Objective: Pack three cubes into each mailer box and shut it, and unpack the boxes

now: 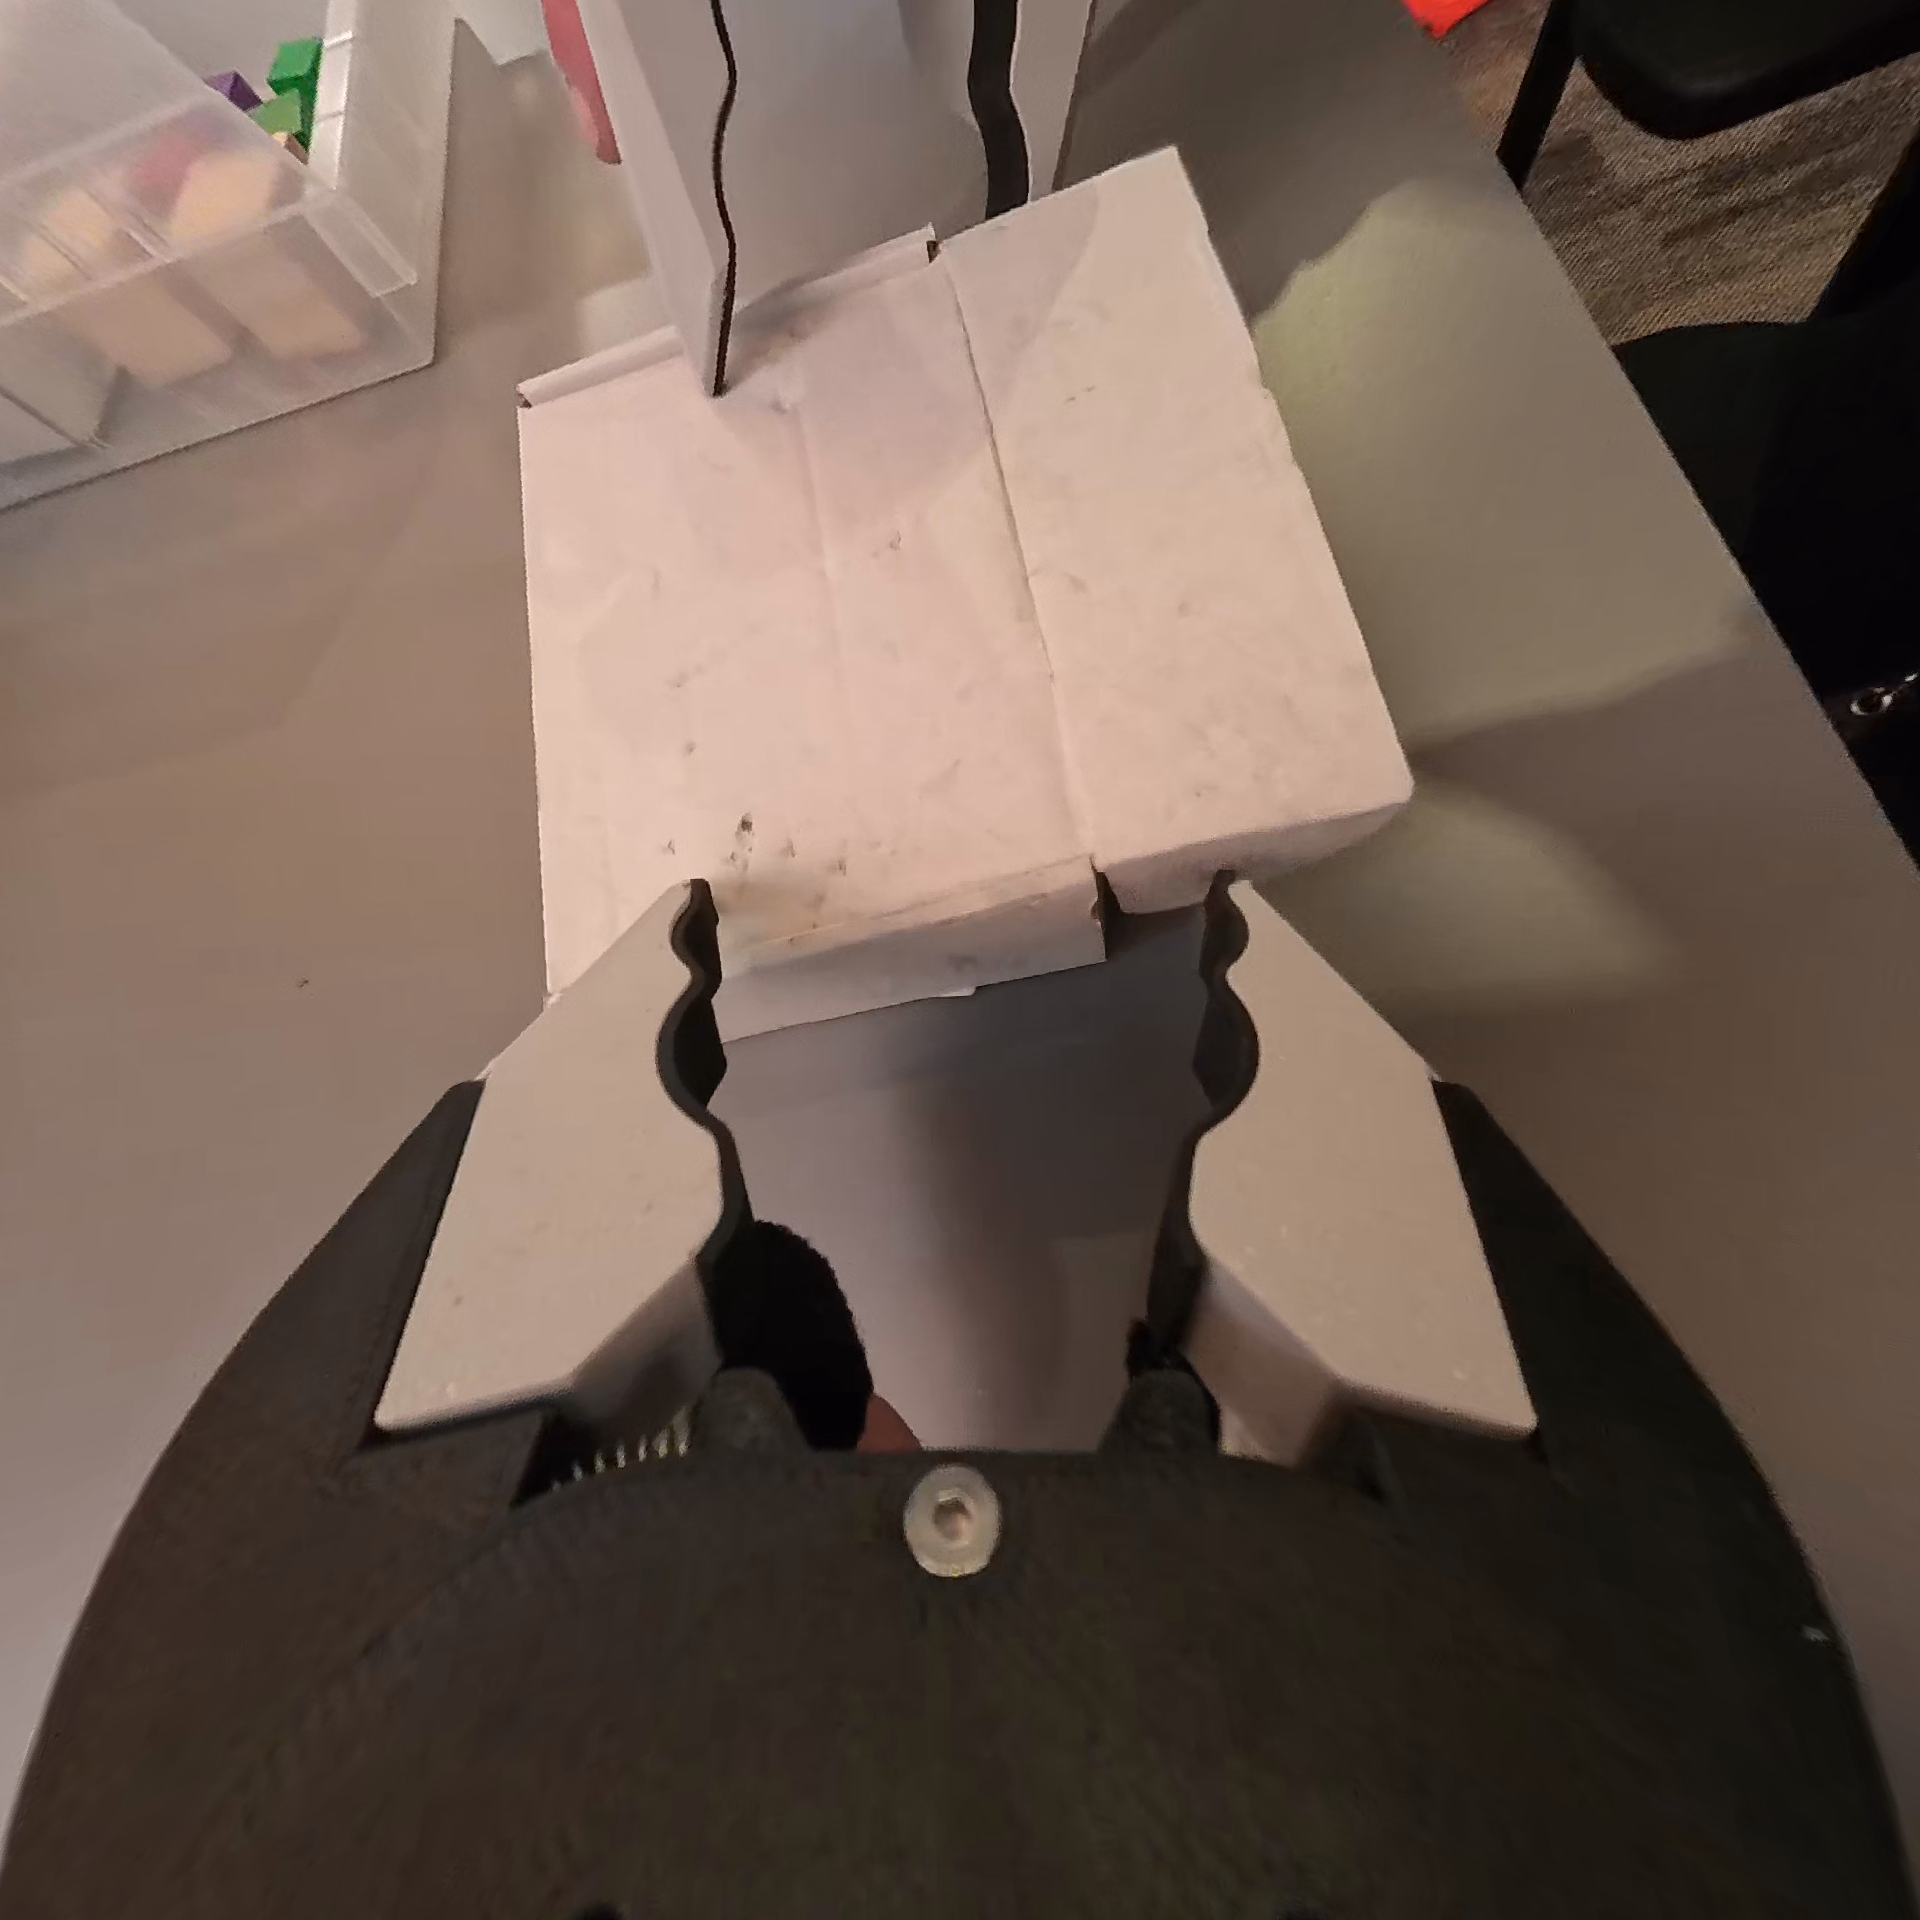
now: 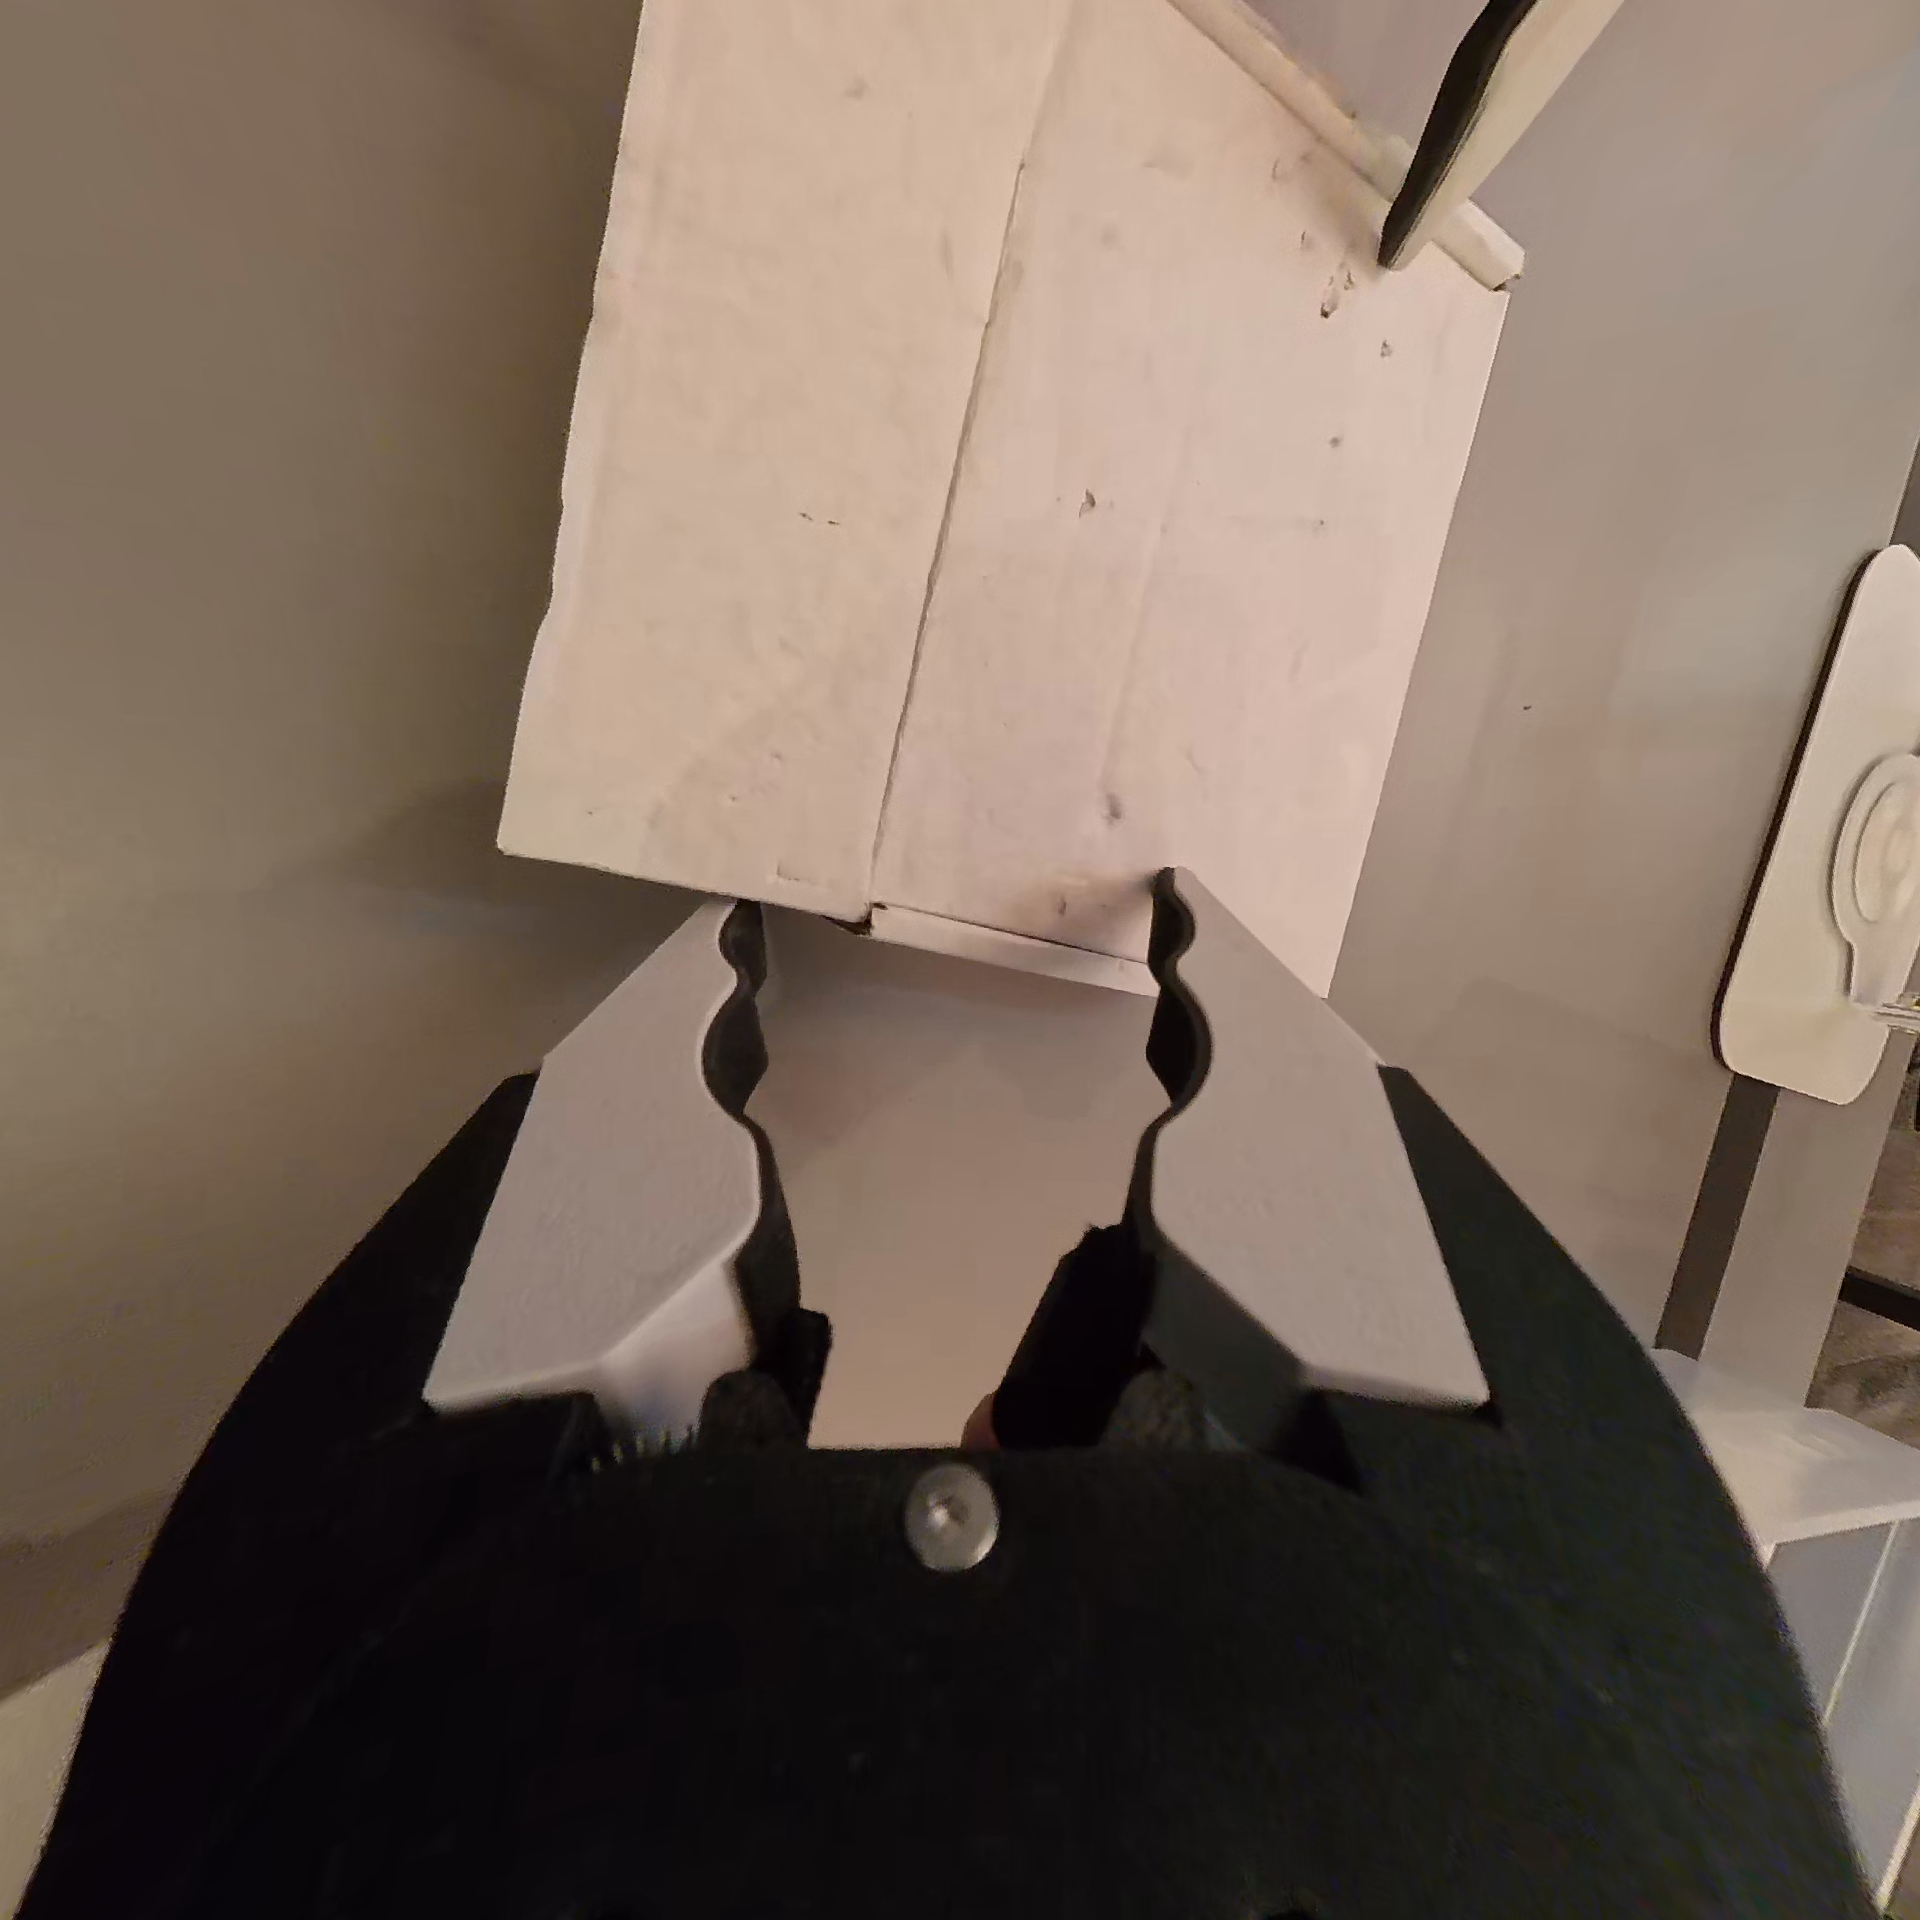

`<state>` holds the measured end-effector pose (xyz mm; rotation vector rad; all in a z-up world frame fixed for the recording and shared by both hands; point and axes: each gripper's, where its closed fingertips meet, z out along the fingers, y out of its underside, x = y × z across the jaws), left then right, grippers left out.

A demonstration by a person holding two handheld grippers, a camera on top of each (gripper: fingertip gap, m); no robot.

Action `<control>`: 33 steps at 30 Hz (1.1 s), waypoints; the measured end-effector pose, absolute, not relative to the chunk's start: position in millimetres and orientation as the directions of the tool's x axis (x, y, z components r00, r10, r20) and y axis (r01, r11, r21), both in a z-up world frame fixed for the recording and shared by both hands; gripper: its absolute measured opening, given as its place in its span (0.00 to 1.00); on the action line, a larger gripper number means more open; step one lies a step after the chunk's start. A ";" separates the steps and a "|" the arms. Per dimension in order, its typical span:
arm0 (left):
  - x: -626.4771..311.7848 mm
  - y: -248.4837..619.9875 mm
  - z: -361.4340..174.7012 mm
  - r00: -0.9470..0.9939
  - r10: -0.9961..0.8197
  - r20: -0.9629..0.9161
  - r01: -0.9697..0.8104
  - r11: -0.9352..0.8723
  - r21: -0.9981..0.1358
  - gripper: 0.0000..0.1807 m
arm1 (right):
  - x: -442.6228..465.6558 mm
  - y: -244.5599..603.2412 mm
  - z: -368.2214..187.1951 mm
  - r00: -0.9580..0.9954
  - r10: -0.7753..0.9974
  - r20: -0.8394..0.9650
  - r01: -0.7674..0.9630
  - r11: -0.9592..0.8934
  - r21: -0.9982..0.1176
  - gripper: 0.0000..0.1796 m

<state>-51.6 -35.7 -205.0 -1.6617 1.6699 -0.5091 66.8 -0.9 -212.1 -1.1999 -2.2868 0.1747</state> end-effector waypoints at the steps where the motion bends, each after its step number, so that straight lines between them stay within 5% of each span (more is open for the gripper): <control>1: -50.4 -36.0 -205.6 0.085 -0.972 -0.218 -0.698 0.098 -0.709 0.51 | 66.7 -0.9 -212.2 -0.452 0.793 0.407 0.724 0.593 -0.351 0.41; 14: -49.3 -42.6 -208.6 0.030 -0.975 -0.219 -0.719 0.131 -0.683 0.57 | 66.3 -0.4 -213.1 -0.445 0.783 0.436 0.728 0.599 -0.333 0.40; 26: -51.3 -40.2 -199.7 0.002 -0.994 -0.107 -0.691 0.077 -0.719 0.50 | 68.3 -1.3 -205.8 -0.511 0.814 0.276 0.713 0.581 -0.394 0.38; 33: -45.3 -40.6 -203.5 -0.004 -0.986 -0.166 -0.724 0.117 -0.680 0.51 | 68.3 0.4 -205.8 -0.522 0.800 0.296 0.737 0.598 -0.316 0.36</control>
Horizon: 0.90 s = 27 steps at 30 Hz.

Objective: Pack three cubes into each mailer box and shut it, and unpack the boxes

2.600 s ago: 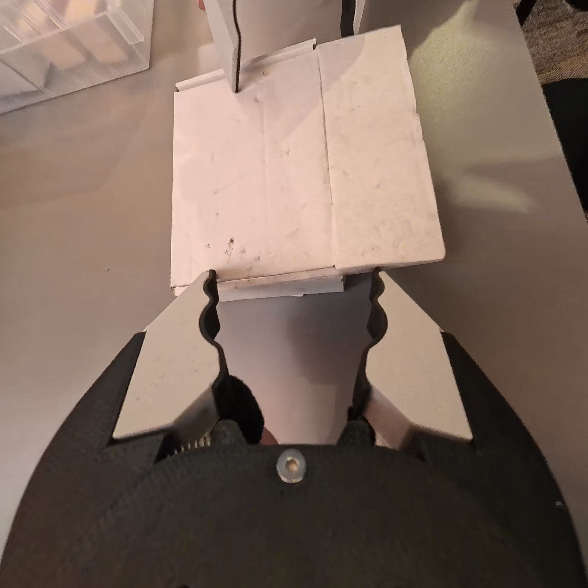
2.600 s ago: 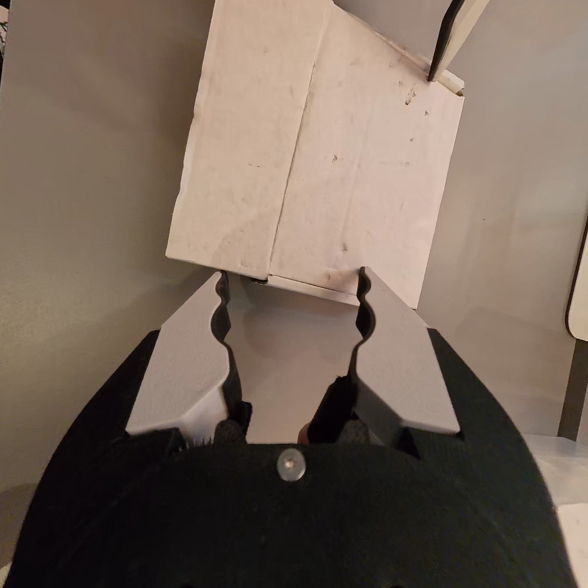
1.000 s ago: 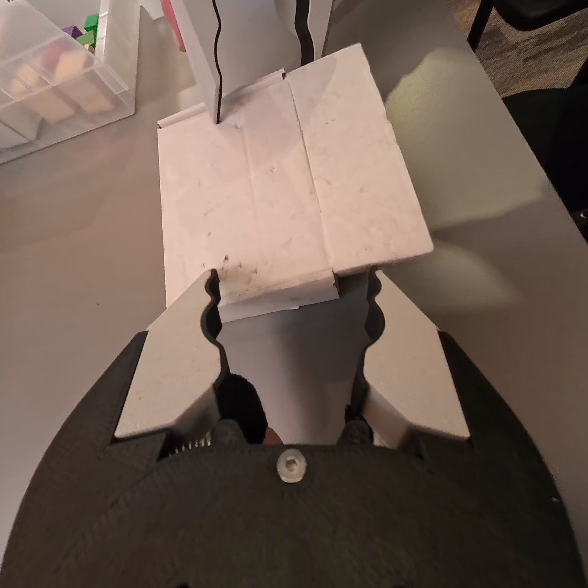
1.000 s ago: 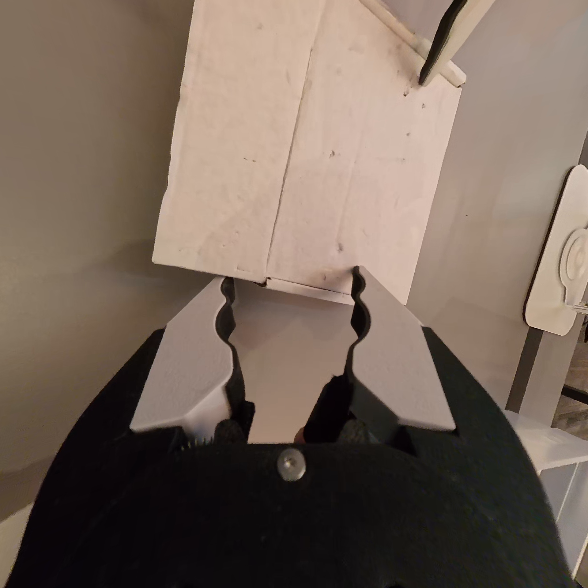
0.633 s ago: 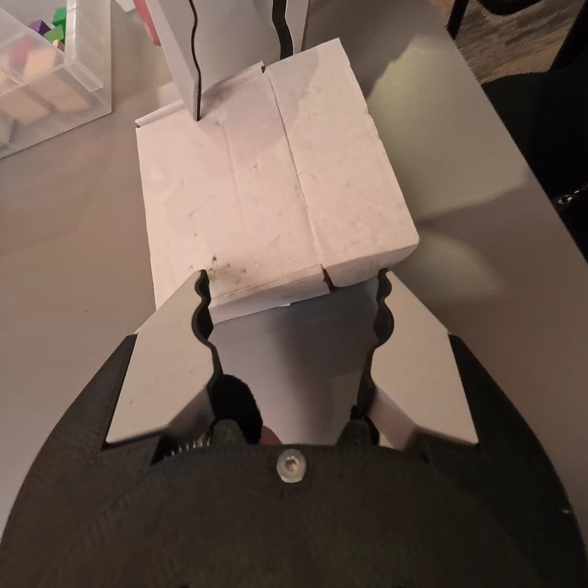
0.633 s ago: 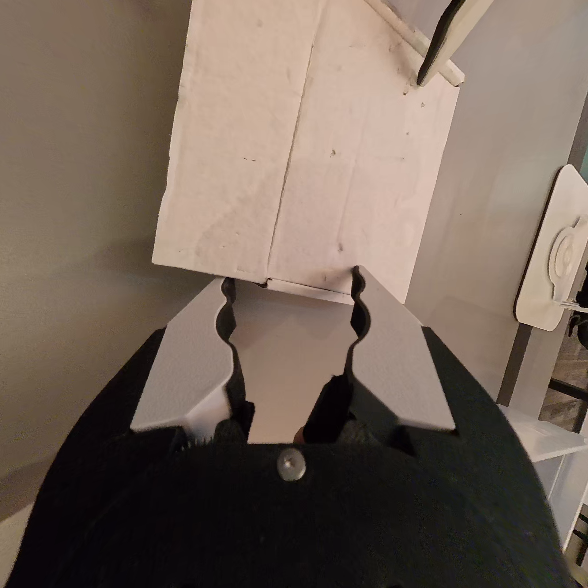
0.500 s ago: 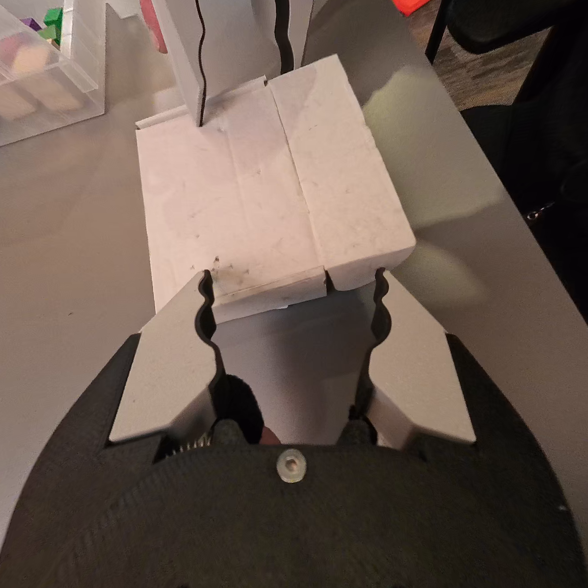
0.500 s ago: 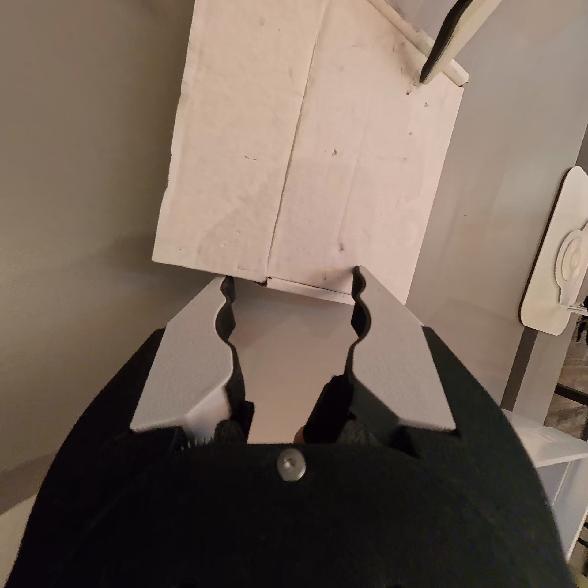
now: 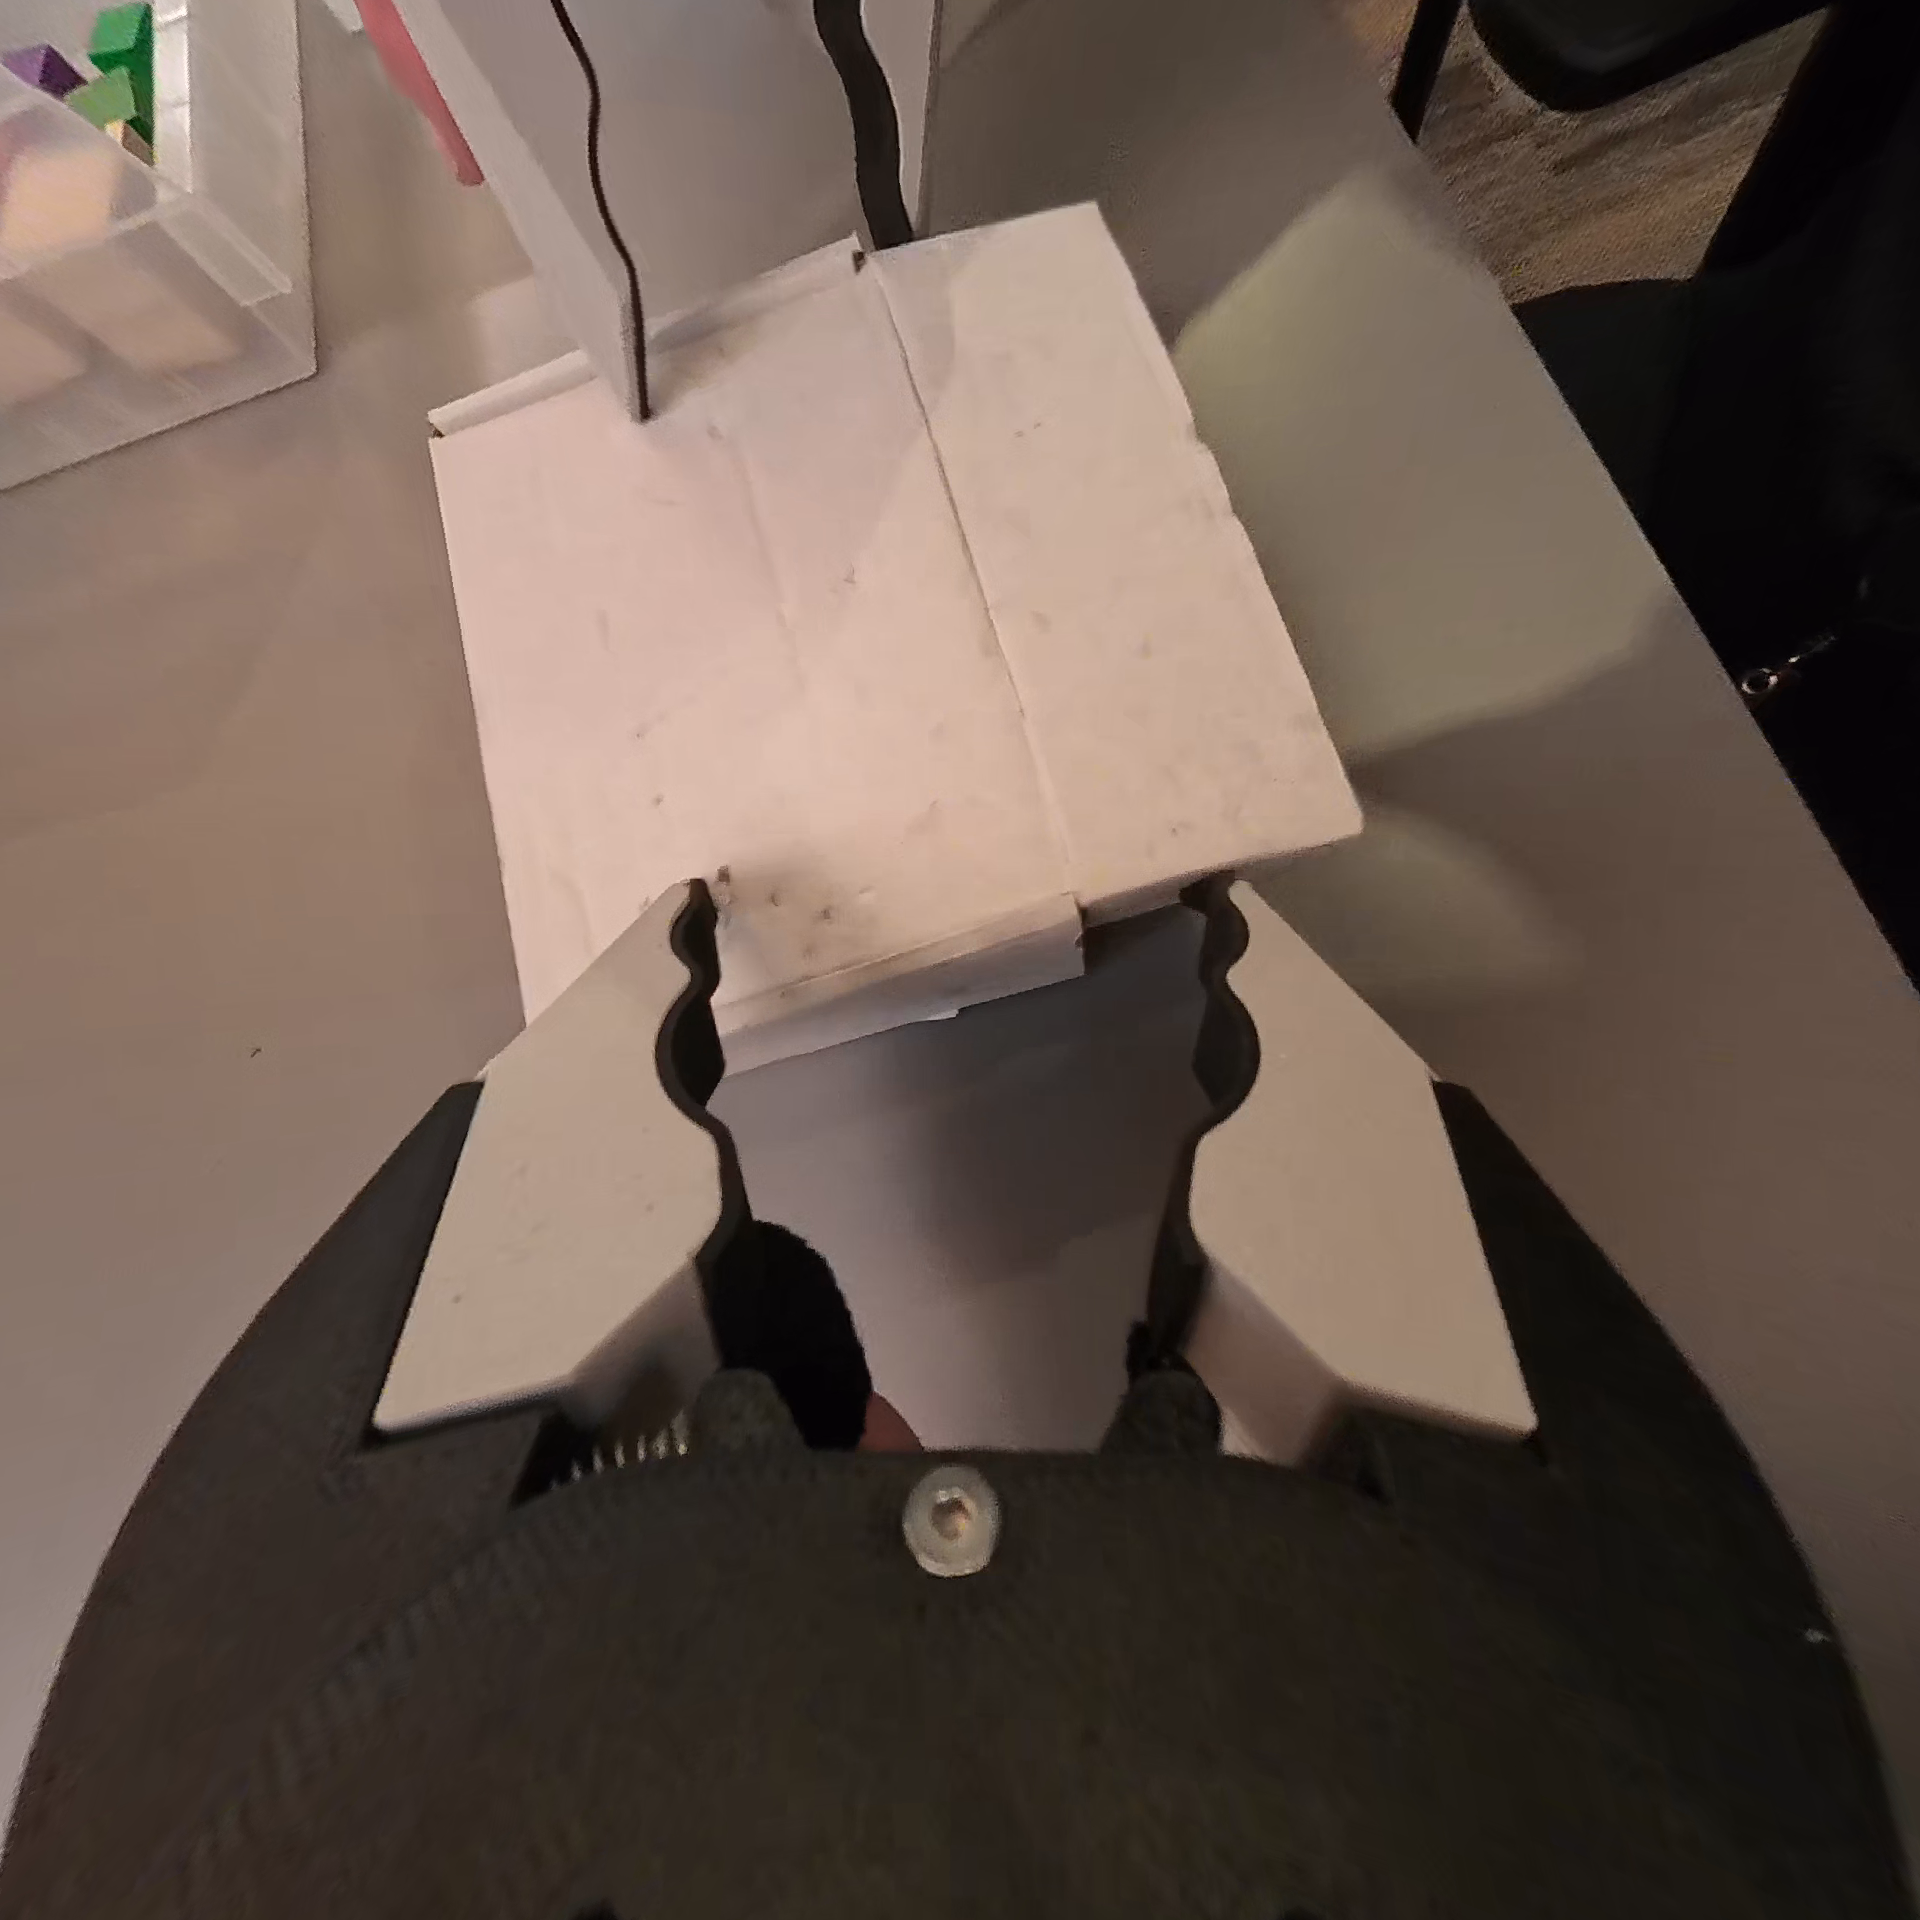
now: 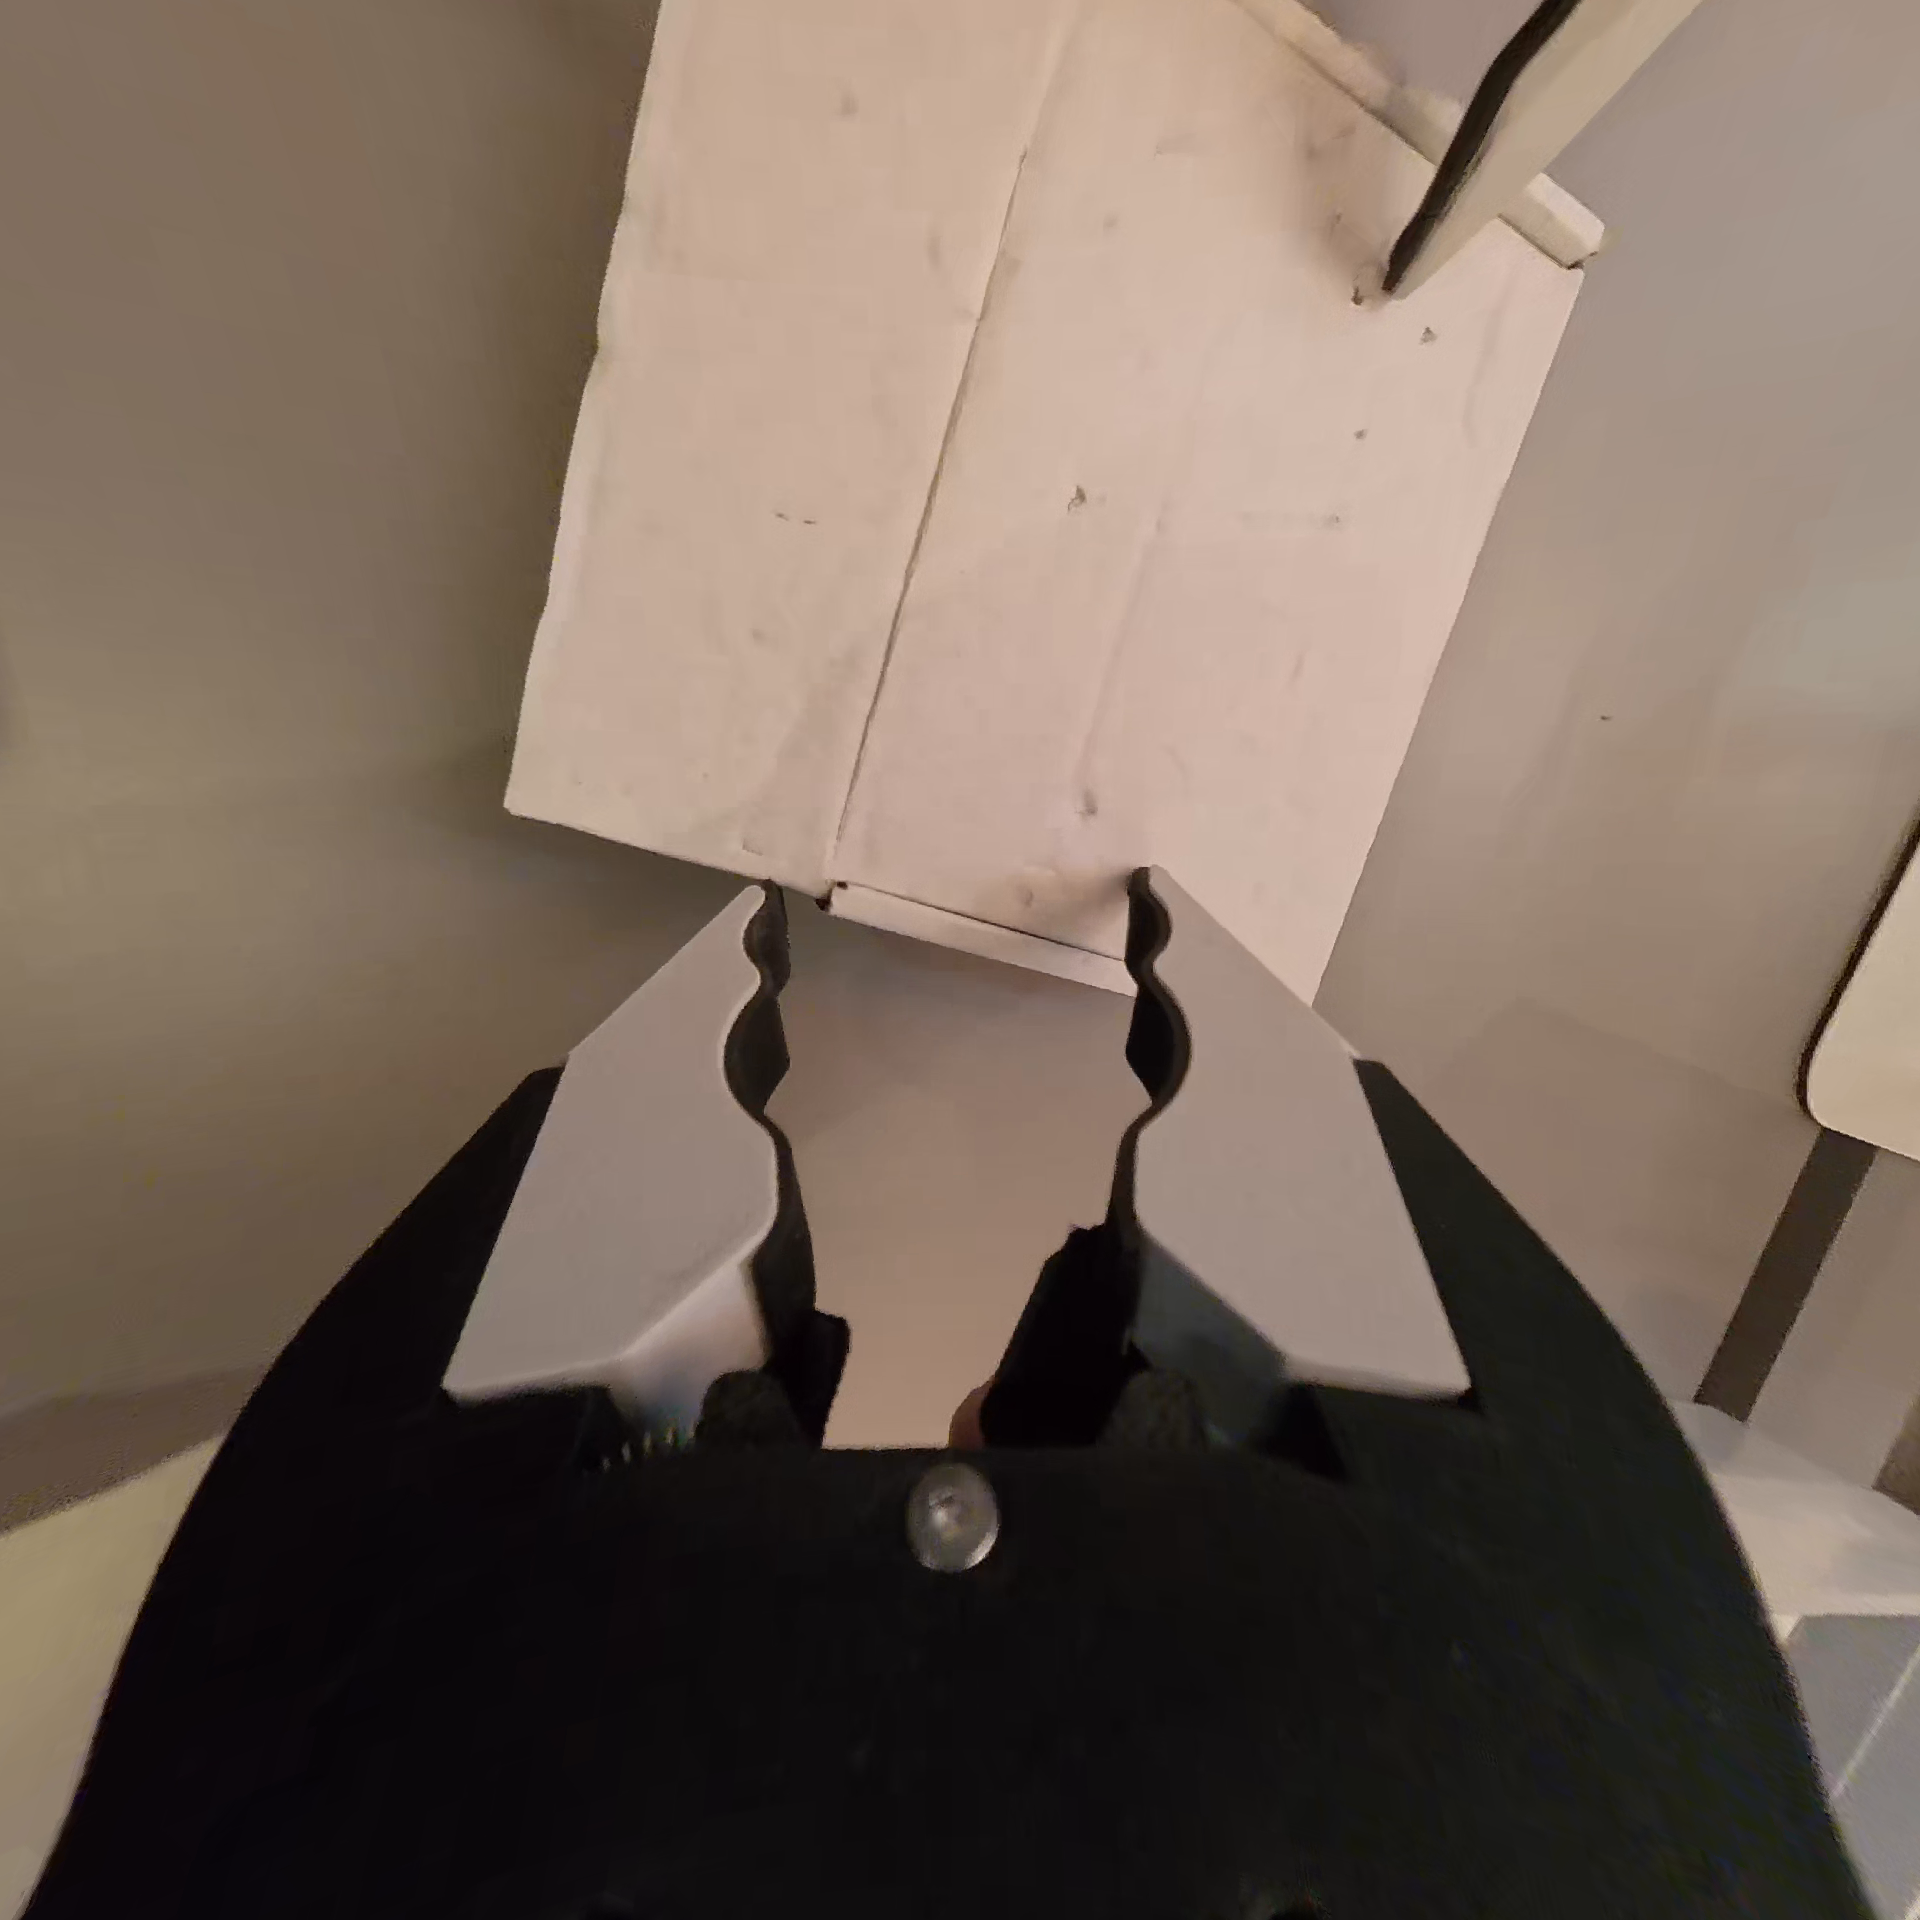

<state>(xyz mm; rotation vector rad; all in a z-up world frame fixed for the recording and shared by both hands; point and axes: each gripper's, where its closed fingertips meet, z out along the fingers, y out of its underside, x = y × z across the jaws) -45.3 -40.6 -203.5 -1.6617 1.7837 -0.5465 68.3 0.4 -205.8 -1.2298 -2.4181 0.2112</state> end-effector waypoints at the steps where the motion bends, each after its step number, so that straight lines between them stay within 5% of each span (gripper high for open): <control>1: -44.9 -40.8 -204.5 0.001 -0.984 -0.176 -0.724 0.121 -0.679 0.52 | 68.2 0.1 -206.1 -0.510 0.807 0.298 0.739 0.588 -0.328 0.36; 27: -45.3 -42.6 -213.0 -0.024 -0.962 -0.272 -0.772 0.191 -0.606 0.56 | 68.7 1.2 -207.1 -0.514 0.795 0.322 0.747 0.599 -0.287 0.35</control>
